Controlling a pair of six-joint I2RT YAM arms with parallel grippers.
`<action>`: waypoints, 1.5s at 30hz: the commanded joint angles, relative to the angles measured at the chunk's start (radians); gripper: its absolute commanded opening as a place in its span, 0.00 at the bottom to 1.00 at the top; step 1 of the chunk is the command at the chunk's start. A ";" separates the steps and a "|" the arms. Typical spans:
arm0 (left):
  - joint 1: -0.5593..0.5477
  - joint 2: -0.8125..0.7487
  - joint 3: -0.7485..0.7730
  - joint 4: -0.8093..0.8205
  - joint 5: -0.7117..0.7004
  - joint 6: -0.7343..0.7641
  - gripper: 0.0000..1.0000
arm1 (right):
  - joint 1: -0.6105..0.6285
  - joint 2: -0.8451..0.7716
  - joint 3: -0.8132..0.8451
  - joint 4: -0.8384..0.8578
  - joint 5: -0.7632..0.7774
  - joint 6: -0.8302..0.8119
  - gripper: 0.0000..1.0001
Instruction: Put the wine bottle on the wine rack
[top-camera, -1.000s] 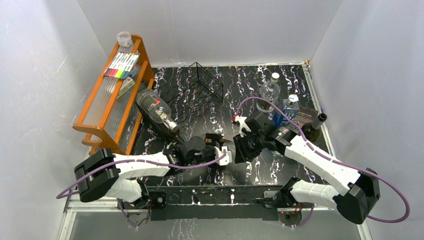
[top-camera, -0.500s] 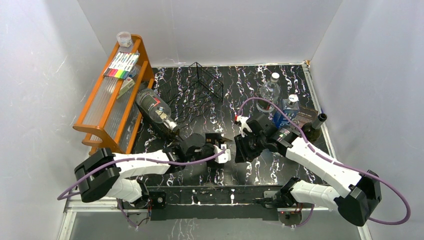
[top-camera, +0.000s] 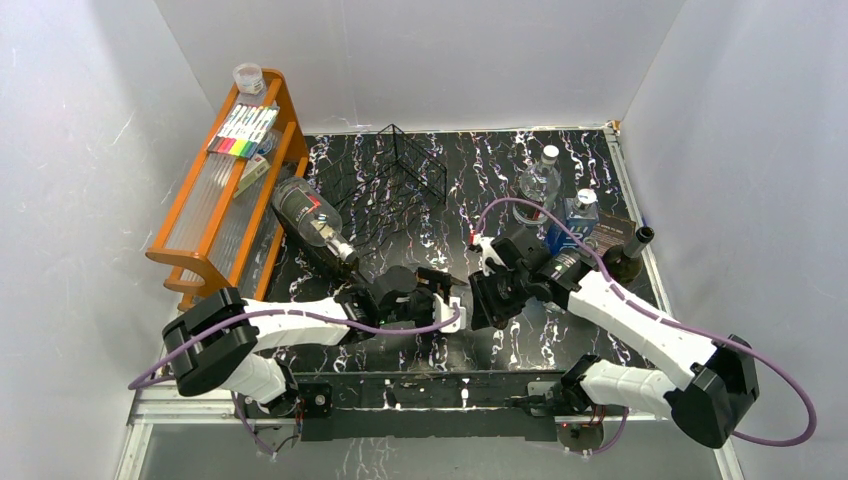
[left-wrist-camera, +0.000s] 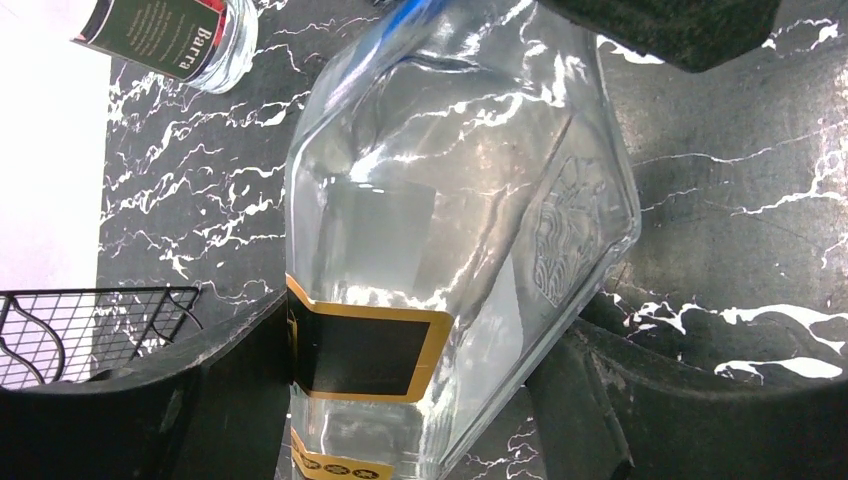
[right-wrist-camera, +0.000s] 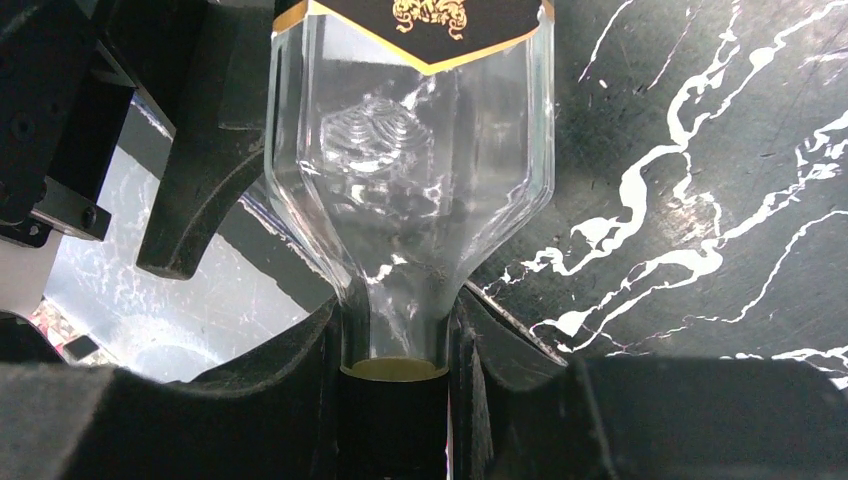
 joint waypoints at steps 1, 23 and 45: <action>0.003 -0.007 -0.011 0.052 0.029 0.033 0.42 | 0.012 0.023 0.066 0.044 -0.121 0.014 0.38; 0.003 -0.086 -0.042 0.135 0.062 -0.065 0.36 | 0.011 0.164 0.032 0.115 -0.134 -0.027 0.27; 0.023 -0.266 0.048 -0.096 -0.037 -0.188 0.98 | 0.011 -0.027 0.000 0.204 0.018 -0.033 0.00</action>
